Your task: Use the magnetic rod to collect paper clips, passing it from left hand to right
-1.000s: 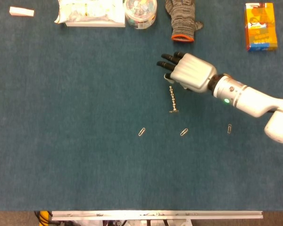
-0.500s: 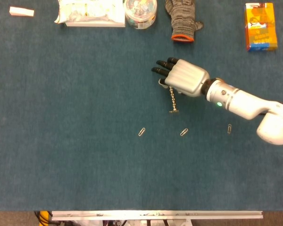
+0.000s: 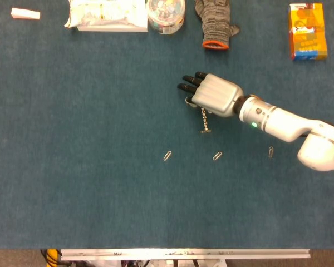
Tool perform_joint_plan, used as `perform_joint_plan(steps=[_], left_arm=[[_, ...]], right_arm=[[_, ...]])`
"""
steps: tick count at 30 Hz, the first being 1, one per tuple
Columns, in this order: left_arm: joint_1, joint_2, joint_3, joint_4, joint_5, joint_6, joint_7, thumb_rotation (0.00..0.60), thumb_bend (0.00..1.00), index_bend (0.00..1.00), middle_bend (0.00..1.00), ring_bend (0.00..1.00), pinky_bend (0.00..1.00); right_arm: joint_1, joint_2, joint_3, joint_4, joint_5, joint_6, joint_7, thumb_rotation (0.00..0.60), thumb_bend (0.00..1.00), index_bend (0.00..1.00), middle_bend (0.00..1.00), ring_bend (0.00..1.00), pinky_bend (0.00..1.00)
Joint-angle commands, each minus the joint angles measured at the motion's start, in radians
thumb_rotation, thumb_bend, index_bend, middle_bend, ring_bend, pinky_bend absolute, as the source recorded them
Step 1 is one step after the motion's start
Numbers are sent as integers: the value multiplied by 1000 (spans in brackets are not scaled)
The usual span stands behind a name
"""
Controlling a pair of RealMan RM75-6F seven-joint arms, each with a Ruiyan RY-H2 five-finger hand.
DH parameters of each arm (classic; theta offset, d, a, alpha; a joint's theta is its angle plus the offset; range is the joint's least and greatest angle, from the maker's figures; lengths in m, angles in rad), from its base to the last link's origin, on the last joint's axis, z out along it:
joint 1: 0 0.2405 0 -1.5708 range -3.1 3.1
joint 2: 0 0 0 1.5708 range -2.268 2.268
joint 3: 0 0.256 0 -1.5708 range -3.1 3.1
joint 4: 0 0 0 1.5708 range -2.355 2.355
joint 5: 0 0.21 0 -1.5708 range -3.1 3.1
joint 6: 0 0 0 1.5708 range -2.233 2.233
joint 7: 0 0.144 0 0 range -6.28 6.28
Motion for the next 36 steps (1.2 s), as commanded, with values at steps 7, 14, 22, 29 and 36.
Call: perform_joint_plan(steps=[7, 14, 22, 29, 36], left_arm=[[6, 2, 0, -4, 13, 8, -6, 600, 89, 593, 131, 0, 151], [9, 2, -2, -3, 17, 14, -9, 600, 89, 595, 134, 0, 153], [9, 2, 0, -4, 23, 8, -1, 600, 89, 595, 134, 0, 154], [10, -1, 4, -9, 38, 12, 12, 600, 89, 595, 134, 0, 155], [12, -2, 4, -11, 42, 17, 13, 600, 89, 595, 134, 0, 156]], right_arm=[[-6, 8, -7, -9, 18, -9, -21, 600, 1000, 408, 103, 18, 166], [-18, 18, -14, -16, 29, -7, -27, 600, 1000, 408, 103, 18, 166], [-47, 90, -22, -100, 49, 10, -72, 600, 1000, 439, 102, 18, 166], [-82, 164, -20, -208, 96, 10, -158, 600, 1000, 473, 102, 18, 166], [-91, 167, 9, -239, 124, 25, -204, 600, 1000, 473, 102, 18, 166]])
